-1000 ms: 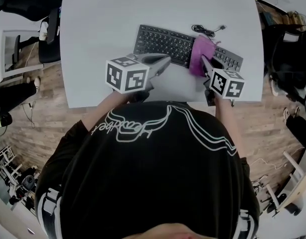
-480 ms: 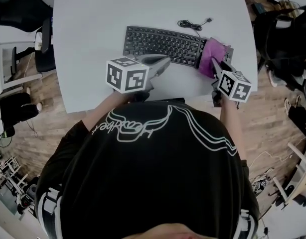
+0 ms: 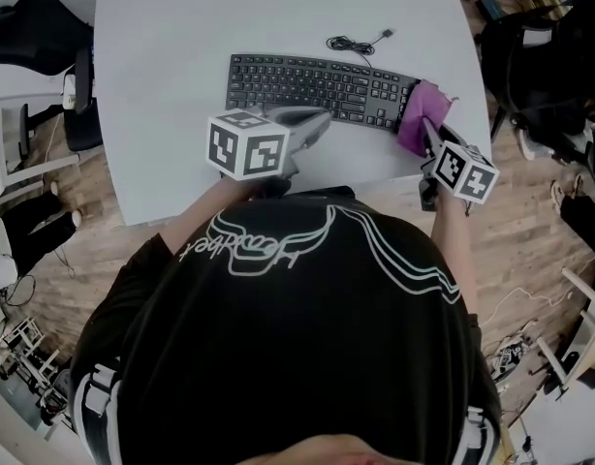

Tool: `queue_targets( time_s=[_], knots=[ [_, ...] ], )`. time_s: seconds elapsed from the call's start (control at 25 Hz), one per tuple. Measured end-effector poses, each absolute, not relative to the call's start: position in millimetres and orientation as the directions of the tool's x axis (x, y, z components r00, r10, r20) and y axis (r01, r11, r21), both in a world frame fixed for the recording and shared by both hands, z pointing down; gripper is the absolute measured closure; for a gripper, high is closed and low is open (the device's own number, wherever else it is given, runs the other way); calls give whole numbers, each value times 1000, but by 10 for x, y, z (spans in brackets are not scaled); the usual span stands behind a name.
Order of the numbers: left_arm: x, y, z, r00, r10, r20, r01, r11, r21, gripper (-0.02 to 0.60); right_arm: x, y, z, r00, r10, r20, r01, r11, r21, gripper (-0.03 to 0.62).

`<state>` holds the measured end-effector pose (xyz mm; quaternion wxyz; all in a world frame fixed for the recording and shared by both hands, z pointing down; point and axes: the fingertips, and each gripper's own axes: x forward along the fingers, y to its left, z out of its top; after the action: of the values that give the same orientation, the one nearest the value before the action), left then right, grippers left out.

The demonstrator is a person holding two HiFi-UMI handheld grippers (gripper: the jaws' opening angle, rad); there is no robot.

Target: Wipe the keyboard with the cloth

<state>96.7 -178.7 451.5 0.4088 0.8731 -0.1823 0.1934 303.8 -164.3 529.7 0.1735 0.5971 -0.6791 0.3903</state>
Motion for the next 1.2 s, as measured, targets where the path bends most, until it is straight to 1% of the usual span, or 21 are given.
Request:
queue_targets(
  time_s=[0.2, 0.4, 0.6, 0.72, 0.92, 1.08, 1.2],
  knots=[
    [1013, -1785, 4530, 858, -160, 487, -478, -595, 646, 577, 3258, -1595, 5314, -200, -676, 709, -945, -58, -322, 542],
    [954, -1794, 4541, 859, -171, 482, -482, -588, 650, 577, 3265, -1611, 5306, -192, -678, 710, -946, -65, -318, 542],
    [904, -1813, 4518, 859, -192, 474, -489, -579, 652, 577, 3138, -1702, 5038, -239, -728, 642, -907, -68, -415, 542],
    [799, -1861, 4516, 857, -209, 471, -498, -567, 656, 577, 2934, -1826, 4837, -272, -754, 598, -893, -34, -448, 542],
    [478, -1949, 4518, 849, -248, 466, -520, -547, 657, 577, 2305, -2101, 4590, -375, -787, 490, -828, 47, -558, 542],
    [438, -1944, 4505, 837, -276, 472, -543, -529, 653, 577, 1992, -2189, 4549, -460, -760, 460, -790, 113, -602, 542],
    [261, -1978, 4509, 824, -301, 480, -564, -512, 648, 577, 1618, -2278, 4537, -527, -725, 444, -764, 175, -621, 542]
  ],
)
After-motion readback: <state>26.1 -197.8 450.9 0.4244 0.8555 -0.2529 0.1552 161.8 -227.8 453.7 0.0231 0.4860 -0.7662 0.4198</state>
